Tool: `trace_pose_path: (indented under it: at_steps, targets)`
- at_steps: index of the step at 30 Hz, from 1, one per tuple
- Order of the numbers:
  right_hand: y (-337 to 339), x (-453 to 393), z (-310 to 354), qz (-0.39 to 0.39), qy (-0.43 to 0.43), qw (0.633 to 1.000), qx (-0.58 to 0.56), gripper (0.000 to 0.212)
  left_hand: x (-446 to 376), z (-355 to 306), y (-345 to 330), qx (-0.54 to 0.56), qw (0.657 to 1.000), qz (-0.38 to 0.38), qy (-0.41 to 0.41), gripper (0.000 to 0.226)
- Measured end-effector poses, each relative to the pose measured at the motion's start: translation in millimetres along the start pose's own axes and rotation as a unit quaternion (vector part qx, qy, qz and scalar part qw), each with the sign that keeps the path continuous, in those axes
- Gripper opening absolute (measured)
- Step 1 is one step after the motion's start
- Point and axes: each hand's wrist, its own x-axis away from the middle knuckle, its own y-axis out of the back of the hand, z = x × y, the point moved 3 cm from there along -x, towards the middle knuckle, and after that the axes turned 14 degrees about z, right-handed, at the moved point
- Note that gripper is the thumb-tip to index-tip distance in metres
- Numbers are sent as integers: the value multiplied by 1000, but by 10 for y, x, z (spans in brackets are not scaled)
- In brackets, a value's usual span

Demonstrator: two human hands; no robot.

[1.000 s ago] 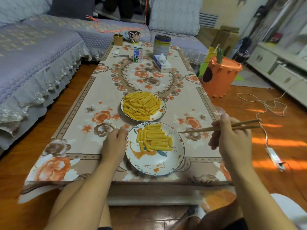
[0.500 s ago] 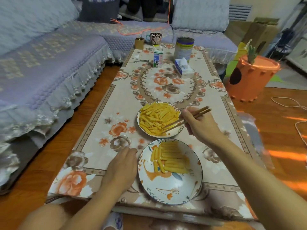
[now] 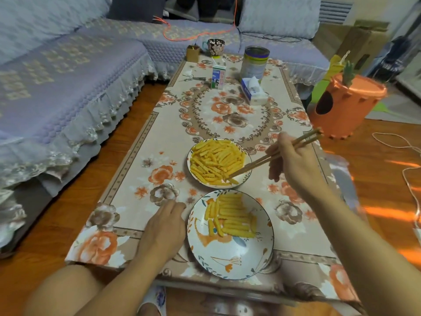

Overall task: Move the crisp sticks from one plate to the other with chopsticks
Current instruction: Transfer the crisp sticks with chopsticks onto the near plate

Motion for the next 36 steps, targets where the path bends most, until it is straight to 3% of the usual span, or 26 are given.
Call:
trace_pose_path:
  at_steps: [4,9,13,20,26,29,36]
  targets:
    - [-54,357,104,-53,-80,989,-114,58,31,-24,22,4,1000,12,6,50]
    - [-746,670,-196,-34,-140,983,-116,61,87,-26,52,-23,1000,-11,-12,39]
    - [-764,719,-194,-44,-119,992,-26,48,141,-1,30,-66,998,20,-16,30]
    - [-342,416,-63,-96,-17,994,39,41,279,42,-3,-84,996,19,-31,44]
    - [-488,75,-234,-8,0,995,102,42,244,77,-12,-50,998,12,-21,53]
    - [-514,-39,-311,1,-10,989,145,45,231,65,-16,-43,999,11,-19,54]
    - [-382,-221,-342,37,-20,993,109,48,222,87,-9,-35,999,1,-21,50]
